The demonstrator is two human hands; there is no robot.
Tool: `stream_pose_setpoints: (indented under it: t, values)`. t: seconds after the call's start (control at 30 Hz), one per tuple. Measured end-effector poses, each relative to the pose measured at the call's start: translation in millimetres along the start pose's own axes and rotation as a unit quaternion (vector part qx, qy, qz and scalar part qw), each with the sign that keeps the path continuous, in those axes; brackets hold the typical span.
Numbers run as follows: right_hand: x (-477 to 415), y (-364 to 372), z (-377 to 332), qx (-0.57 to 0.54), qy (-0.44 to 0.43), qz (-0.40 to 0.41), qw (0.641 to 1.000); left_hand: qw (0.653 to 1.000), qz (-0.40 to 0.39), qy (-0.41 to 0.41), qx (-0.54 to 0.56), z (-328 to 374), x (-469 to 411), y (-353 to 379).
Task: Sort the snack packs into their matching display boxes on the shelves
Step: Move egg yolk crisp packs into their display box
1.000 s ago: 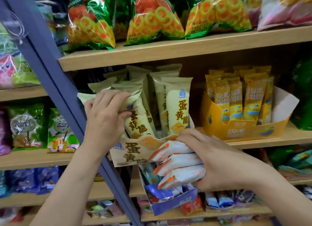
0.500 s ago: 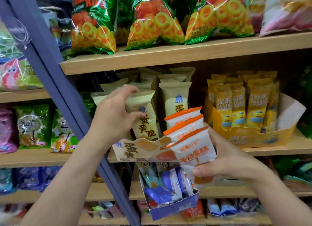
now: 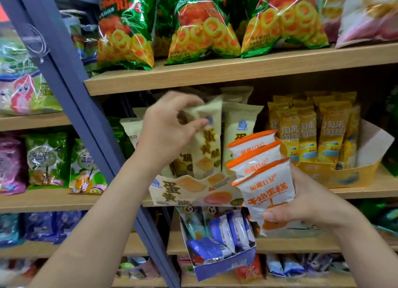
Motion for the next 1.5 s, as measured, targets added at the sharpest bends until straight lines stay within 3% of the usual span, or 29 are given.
stream_pose_setpoints:
  t: [0.07, 0.27, 0.33, 0.47, 0.53, 0.67, 0.77, 0.87, 1.0, 1.07, 1.13, 1.27, 1.5]
  values:
    - [-5.9, 2.8, -8.9, 0.038, -0.016, -0.018, 0.999, 0.991, -0.116, -0.049, -0.034, -4.1, 1.3, 7.9]
    - [-20.7, 3.5, -16.0, 0.062, -0.006, -0.035, 0.997, 0.971, -0.176, -0.092, -0.133, 5.2, 2.2, 18.7]
    - [-19.7, 1.0, -15.6, 0.038, 0.003, -0.038, 0.999, 0.979, -0.141, -0.094, -0.11, 5.8, -1.1, 16.8]
    - [-16.0, -4.2, -18.0, 0.054, 0.007, -0.022, 0.998, 0.998, 0.027, -0.054, 0.011, 0.6, 1.6, 11.0]
    - [-15.6, -8.1, -18.1, 0.08, 0.02, -0.008, 0.997, 0.998, 0.051, -0.031, -0.012, 2.3, 6.2, 21.3]
    - [-17.7, -9.9, -15.9, 0.119, 0.049, 0.0, 0.992, 0.991, -0.018, -0.019, -0.13, 3.8, 11.5, 50.6]
    - [-17.1, -9.9, -14.2, 0.144, 0.072, -0.011, 0.987, 0.947, -0.091, -0.02, -0.307, 2.2, -0.2, 48.8]
    - [-16.9, -11.1, -14.6, 0.163, 0.088, -0.007, 0.983, 0.944, -0.08, 0.011, -0.32, 3.5, -2.2, 42.1]
    - [-14.1, -9.6, -15.0, 0.192, 0.092, -0.001, 0.977, 0.989, 0.018, 0.067, -0.133, -5.8, 33.2, 29.1]
    - [-11.8, -8.0, -15.7, 0.215, 0.097, 0.007, 0.972, 0.985, 0.119, 0.018, -0.125, -18.3, 57.3, 14.5]
    - [-9.1, -4.8, -14.4, 0.22, 0.096, 0.012, 0.971, 0.971, 0.161, -0.07, -0.16, -33.3, 81.2, 4.1]
    - [-9.6, 7.8, -1.4, 0.169, 0.08, 0.04, 0.982, 0.978, 0.034, -0.162, -0.127, -44.9, 104.4, 12.5]
    - [-28.1, 12.2, 24.6, 0.164, 0.044, 0.146, 0.975, 0.979, -0.125, -0.148, -0.064, -54.8, 102.1, 19.0]
Point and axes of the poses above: each hand's wrist, its own x-axis away from the middle knuckle, its own y-axis out of the palm, z = x × y, the point moved 1 cm from there along -x, towards the middle knuckle, and after that the axes turned 9 degrees about -x, right-handed, at the moved point
